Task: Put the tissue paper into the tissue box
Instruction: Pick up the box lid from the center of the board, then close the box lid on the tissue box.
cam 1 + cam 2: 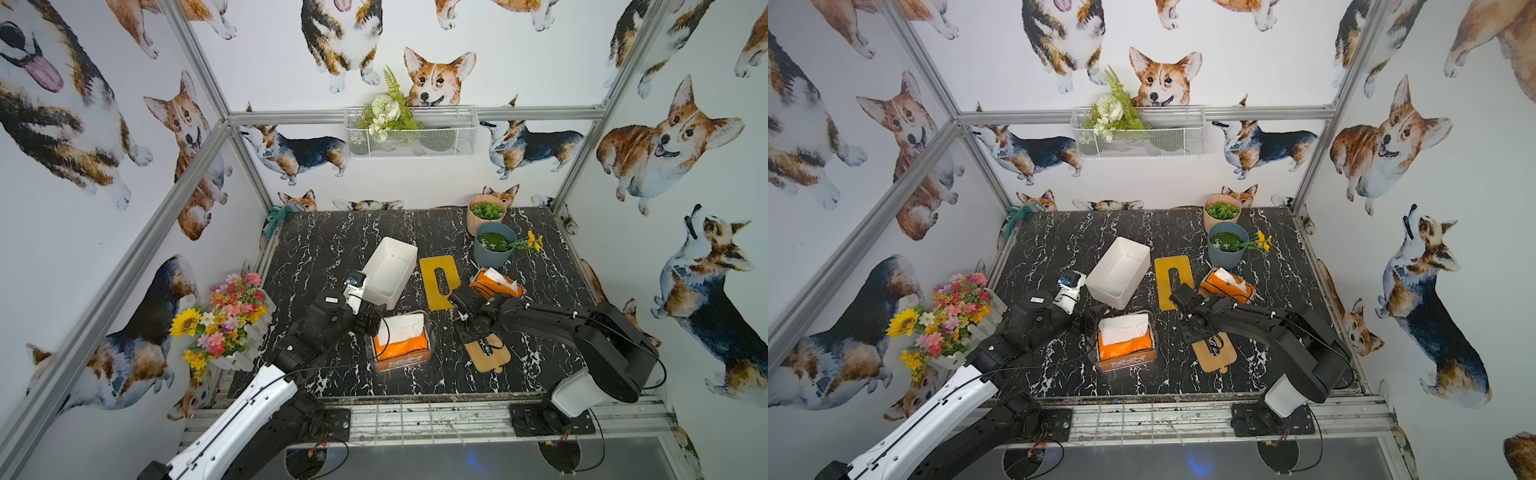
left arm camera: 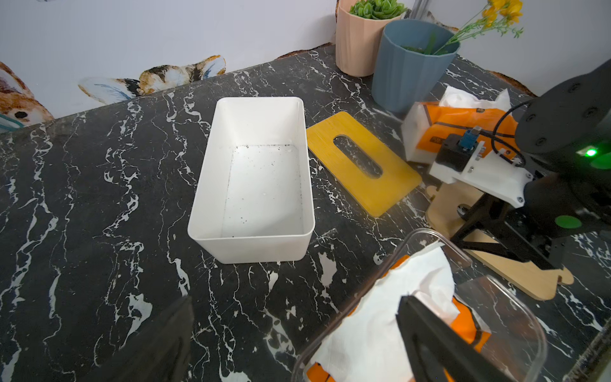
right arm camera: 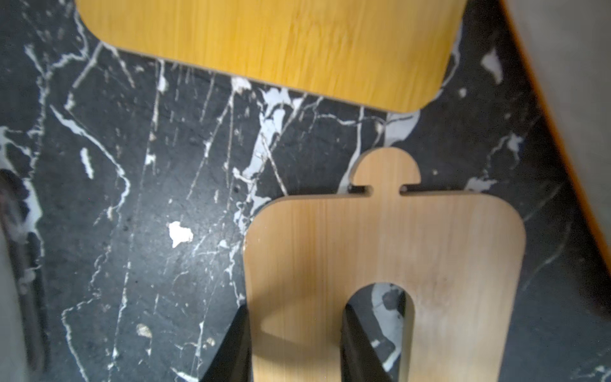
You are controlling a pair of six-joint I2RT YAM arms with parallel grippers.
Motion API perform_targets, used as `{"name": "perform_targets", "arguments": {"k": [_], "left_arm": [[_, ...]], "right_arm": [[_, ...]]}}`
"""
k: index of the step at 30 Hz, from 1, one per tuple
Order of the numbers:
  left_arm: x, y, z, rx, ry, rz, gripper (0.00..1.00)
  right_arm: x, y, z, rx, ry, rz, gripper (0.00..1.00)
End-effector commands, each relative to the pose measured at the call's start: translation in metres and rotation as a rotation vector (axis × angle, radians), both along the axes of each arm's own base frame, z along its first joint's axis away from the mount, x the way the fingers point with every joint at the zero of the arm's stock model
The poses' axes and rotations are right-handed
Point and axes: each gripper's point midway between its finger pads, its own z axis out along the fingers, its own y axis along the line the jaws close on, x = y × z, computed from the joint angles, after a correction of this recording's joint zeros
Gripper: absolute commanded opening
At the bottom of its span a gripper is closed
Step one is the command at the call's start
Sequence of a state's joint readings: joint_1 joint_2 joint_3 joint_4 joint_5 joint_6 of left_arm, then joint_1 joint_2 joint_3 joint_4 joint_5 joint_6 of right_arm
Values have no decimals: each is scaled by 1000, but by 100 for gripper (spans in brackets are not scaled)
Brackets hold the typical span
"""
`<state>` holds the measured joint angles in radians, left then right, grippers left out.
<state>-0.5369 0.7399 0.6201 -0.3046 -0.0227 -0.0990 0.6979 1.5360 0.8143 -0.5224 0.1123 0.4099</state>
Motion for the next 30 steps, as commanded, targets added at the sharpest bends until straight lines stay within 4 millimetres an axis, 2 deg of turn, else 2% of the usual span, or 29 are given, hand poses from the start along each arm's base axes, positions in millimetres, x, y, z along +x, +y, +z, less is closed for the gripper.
{"name": "perform_targets", "arguments": {"k": [1,10,14,17,24,30], "left_arm": [[1,-1,3,-3,-16,-3,100],[0,-12,1,-41,12,-45,100],[-6,-30,5,-130,56,-120,100],[-12,-47,17,-218,101,-186,100],[-16,-76,37,-351,243,-310,99],[-24,-96,33,-451,356,-404,89]], "right_arm": [[0,-1,11,15,-23,-13,24],[8,18,51,126,-167,38,12],[5,35,72,161,-228,112,10],[1,52,93,194,-288,179,9],[-20,100,144,337,-430,344,7],[-48,130,170,423,-498,486,6]]}}
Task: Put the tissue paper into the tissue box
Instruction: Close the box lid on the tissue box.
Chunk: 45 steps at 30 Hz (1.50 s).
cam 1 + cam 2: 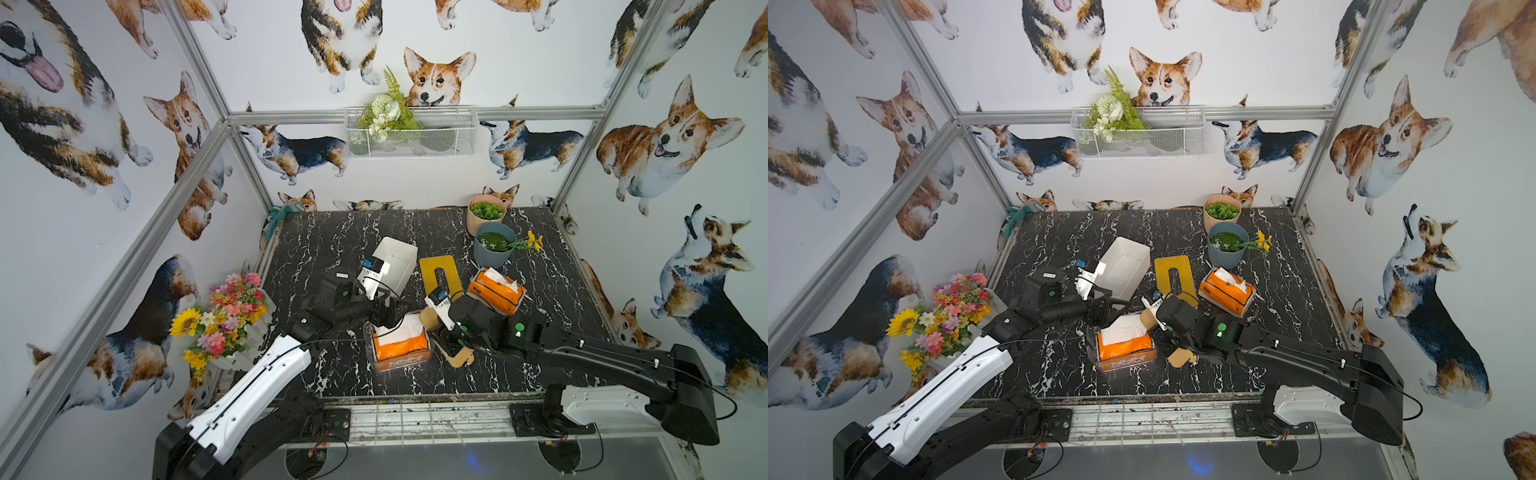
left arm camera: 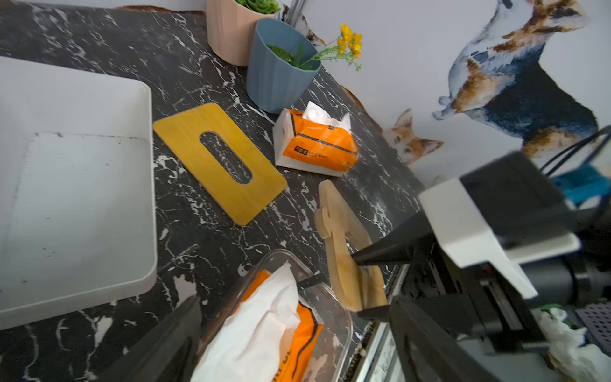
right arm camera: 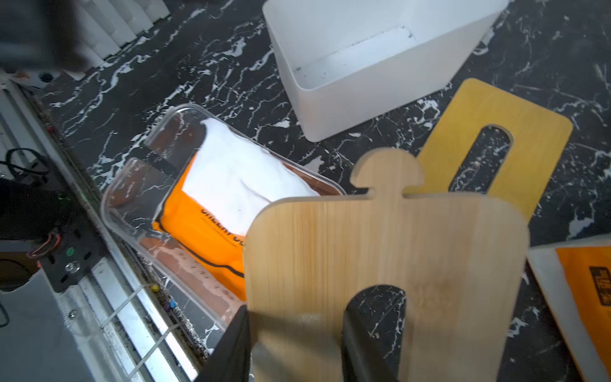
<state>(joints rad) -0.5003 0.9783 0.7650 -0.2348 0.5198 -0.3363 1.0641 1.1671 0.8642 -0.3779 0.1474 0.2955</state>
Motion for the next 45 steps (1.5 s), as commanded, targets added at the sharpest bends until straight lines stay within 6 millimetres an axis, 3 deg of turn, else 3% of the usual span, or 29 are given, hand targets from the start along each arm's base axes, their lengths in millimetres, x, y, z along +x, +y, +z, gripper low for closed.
{"name": "perform_targets", "arguments": {"k": [1,11,21,25,30,31,37,41,45], "left_arm": [[-11,-16,7,-93,68,-93,87],[-14,-31,-3,-147,202,-158,53],[-18,-33,-9,-143,245,-174,0],[-19,-34,-3,-174,237,-177,0],[-15,-30,6,-195,181,-139,0],[-17,-26,-3,-184,184,-119,0],[-8,-5,13,-237,104,-5,0],[2,18,19,-319,97,97,0],[10,44,25,-416,103,200,0]], "right_arm": [[-4,19,23,67,-76,61,6],[-28,45,34,115,-117,172,5],[-24,44,35,113,-148,152,6],[-21,44,39,124,-162,133,12],[-18,45,65,219,-184,100,40],[-20,42,80,271,-199,92,48],[-24,25,127,500,-225,31,77],[-26,7,146,652,-199,-18,82],[-15,-14,144,775,-84,-79,86]]}}
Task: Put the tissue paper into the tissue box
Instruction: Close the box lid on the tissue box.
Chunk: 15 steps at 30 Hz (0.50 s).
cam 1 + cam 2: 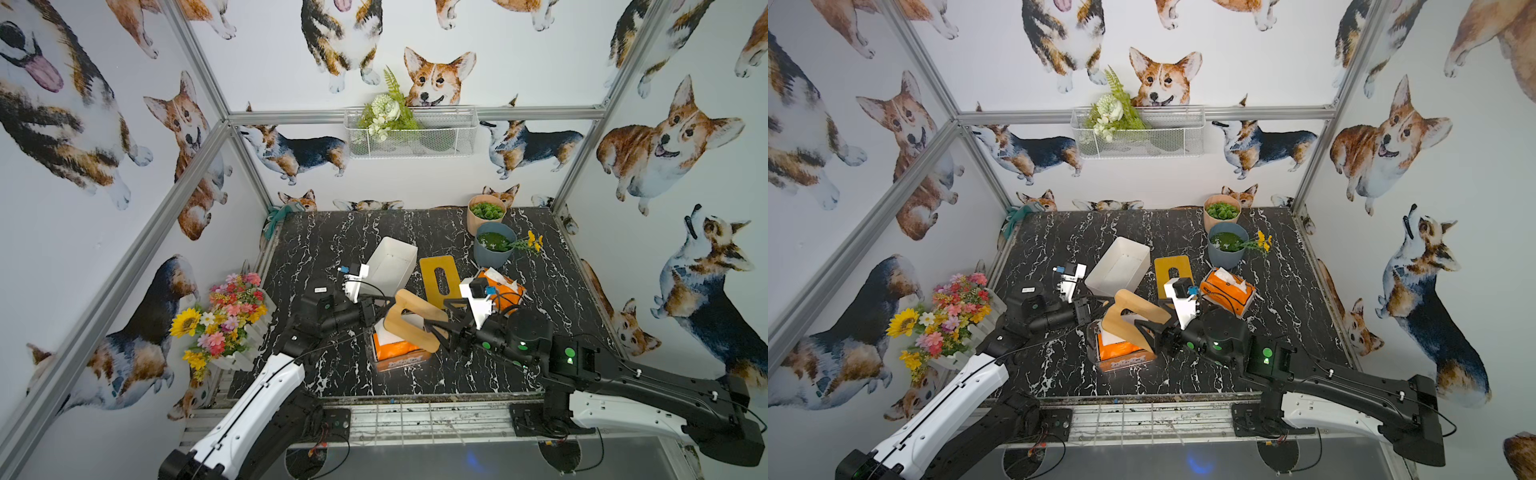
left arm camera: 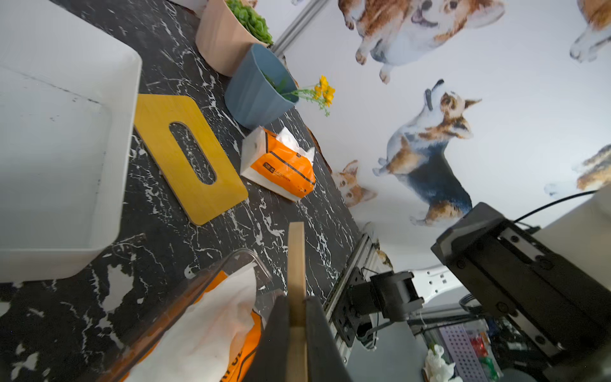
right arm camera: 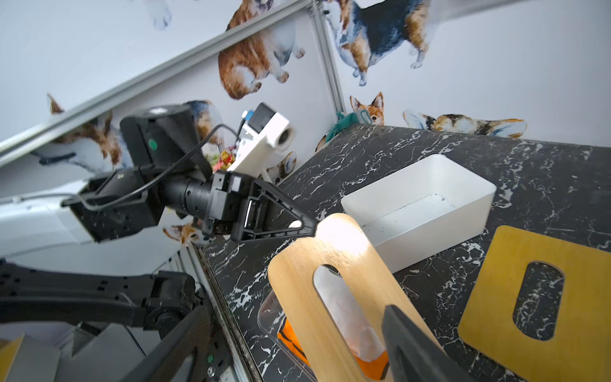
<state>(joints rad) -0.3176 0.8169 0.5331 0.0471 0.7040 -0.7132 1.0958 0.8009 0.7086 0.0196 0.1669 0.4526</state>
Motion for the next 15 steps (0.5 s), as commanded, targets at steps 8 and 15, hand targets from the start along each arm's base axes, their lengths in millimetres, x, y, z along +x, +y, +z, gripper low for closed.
{"name": "perform_targets", "arguments": {"k": [8,15], "left_arm": [[15,48,38,-341,36,136,0],[13,46,50,-435,75,106,0]], "right_arm": [[25,-34,-19,335,324,29,93],[25,-41,-39,493,444,135,90]]}}
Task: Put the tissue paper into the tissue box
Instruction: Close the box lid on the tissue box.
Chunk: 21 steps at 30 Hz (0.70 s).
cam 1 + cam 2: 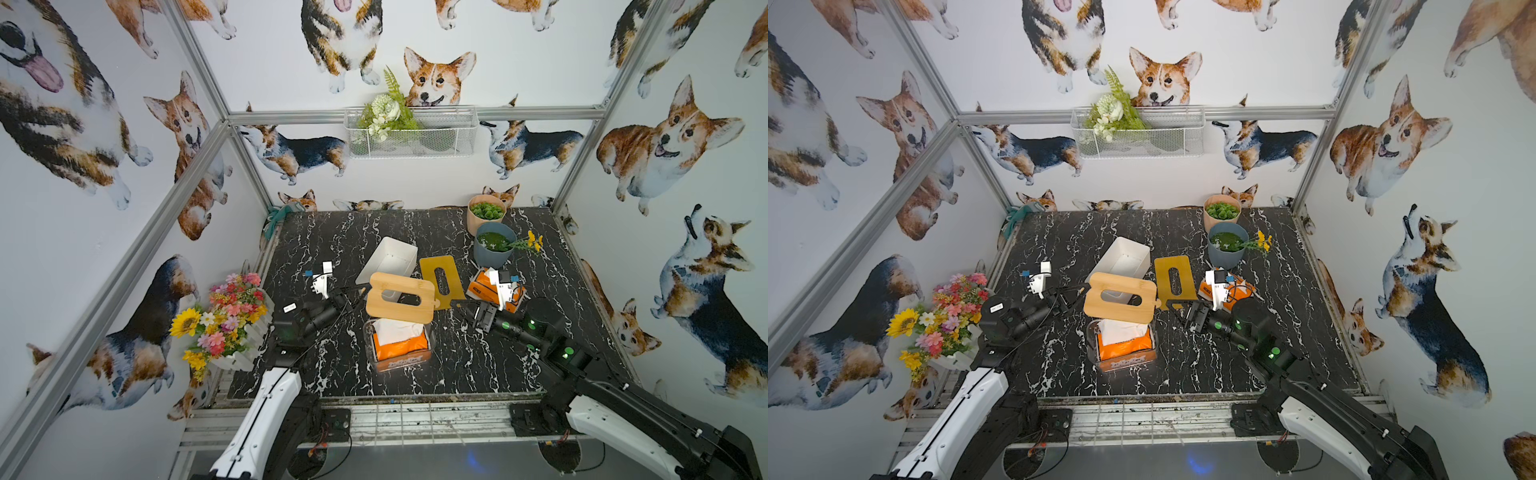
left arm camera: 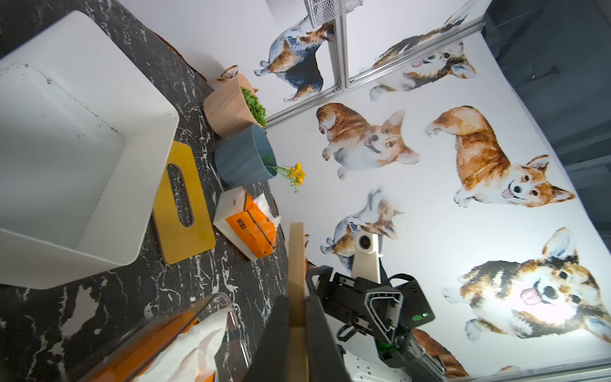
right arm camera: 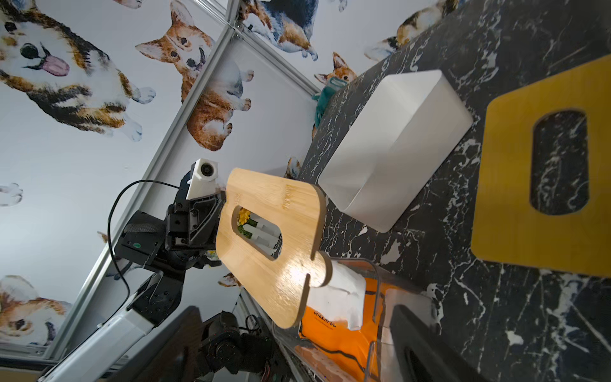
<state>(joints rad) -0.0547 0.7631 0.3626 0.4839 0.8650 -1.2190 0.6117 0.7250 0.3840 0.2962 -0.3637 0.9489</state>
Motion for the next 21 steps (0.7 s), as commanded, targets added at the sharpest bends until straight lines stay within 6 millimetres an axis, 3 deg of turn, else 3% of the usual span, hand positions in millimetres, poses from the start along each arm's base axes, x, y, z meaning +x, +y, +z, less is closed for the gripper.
{"name": "perform_targets", "arguments": {"k": [1,10,21], "left_arm": [[-7,-4,28,-83,-52,-50,0],[-9,-7,37,-107,-60,-75,0],[-14,-12,43,-104,-72,-121,0]], "right_arm": [[-19,12,30,202,-10,147,88],[-42,29,45,387,28,358,74],[-32,39,54,402,-14,342,59]]}}
